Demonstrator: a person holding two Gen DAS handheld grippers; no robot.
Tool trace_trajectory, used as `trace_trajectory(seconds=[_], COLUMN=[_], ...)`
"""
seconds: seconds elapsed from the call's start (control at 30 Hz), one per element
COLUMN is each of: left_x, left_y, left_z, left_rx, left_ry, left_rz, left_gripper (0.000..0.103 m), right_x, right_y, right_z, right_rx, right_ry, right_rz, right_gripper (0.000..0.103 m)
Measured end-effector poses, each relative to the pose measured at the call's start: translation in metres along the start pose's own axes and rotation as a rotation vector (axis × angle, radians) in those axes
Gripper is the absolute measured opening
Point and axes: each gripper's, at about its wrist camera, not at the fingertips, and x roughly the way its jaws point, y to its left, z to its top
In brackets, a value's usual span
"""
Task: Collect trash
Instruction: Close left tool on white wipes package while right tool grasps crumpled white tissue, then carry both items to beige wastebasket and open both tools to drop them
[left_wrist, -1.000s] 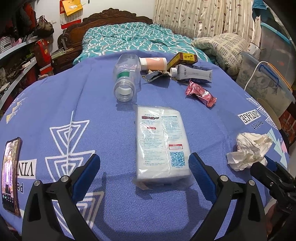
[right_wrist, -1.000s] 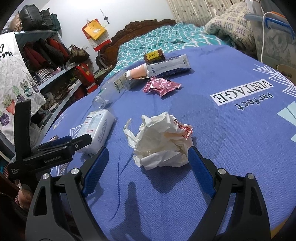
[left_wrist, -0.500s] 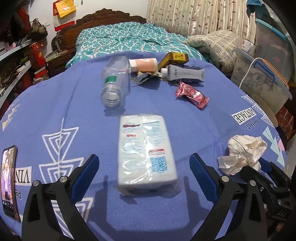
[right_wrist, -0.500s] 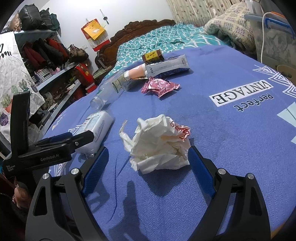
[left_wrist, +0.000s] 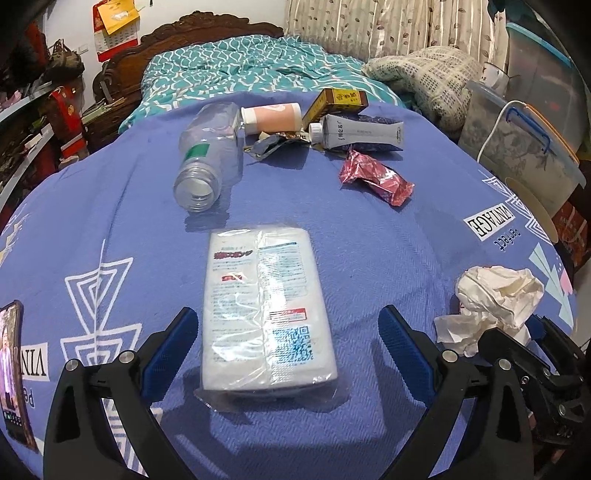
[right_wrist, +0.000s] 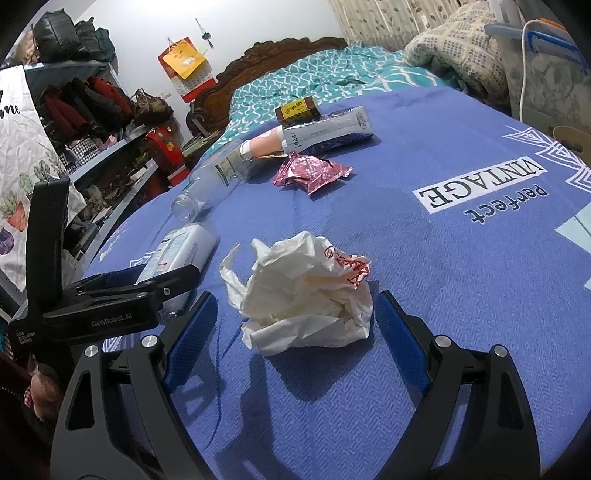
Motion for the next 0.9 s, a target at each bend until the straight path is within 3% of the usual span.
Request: trace_trajectory(seconds=[0.03, 0.1, 0.13, 0.17, 0.4, 0.5, 0.6, 0.7, 0.9], left_x=[0.001, 0.003, 0.006, 0.008, -0.002, 0.001, 0.008, 0.019, 0.052], left_y=[0.000, -0.002, -0.003, -0.004, -0.016, -0.042, -0.090, -0.151, -0.282], left_z=[0.000, 0.001, 0.001, 0.002, 0.027, 0.047, 0.075, 0.100, 0.151], left_rx=[0.002, 0.008, 0.015, 0.025, 0.027, 0.060, 0.136, 0.239, 0.362], left_ry=[0.001, 0.002, 0.007, 0.008, -0.029, -0.016, -0.003, 0.006, 0.071], left_rz=[-0.003, -0.008, -0.008, 0.007, -0.112, -0.218, -0.336, -0.425, -0.619], left_gripper=[0.093, 0.085, 0.066, 0.058, 0.056, 0.056, 0.057, 0.057, 0.058], right_x=[0.001, 0.005, 0.007, 0.008, -0.018, -0.030, -0.046, -0.080, -0.123], right_y=[0.000, 0.001, 0.003, 0.004, -0.014, -0.043, -0.080, -0.145, -0.263], right_z=[0.001, 0.002, 0.002, 0.003, 0.022, 0.033, 0.044, 0.067, 0.102], right_rx=[-0.003, -0.022, -0.044, -0.060, -0.047, -0.003, 0.039, 0.096, 0.224], right_ry=[0.002, 0.013, 0.022, 0.020, -0.068, -0.106, -0.145, -0.214, -0.265], right_rz=[0.000, -0.009, -0.018, -0.022, -0.030, -0.074, -0.129, -0.232, -0.382], right_gripper=[0.081, 0.060, 0.055, 0.050, 0.046, 0.046, 0.046, 0.046, 0.047])
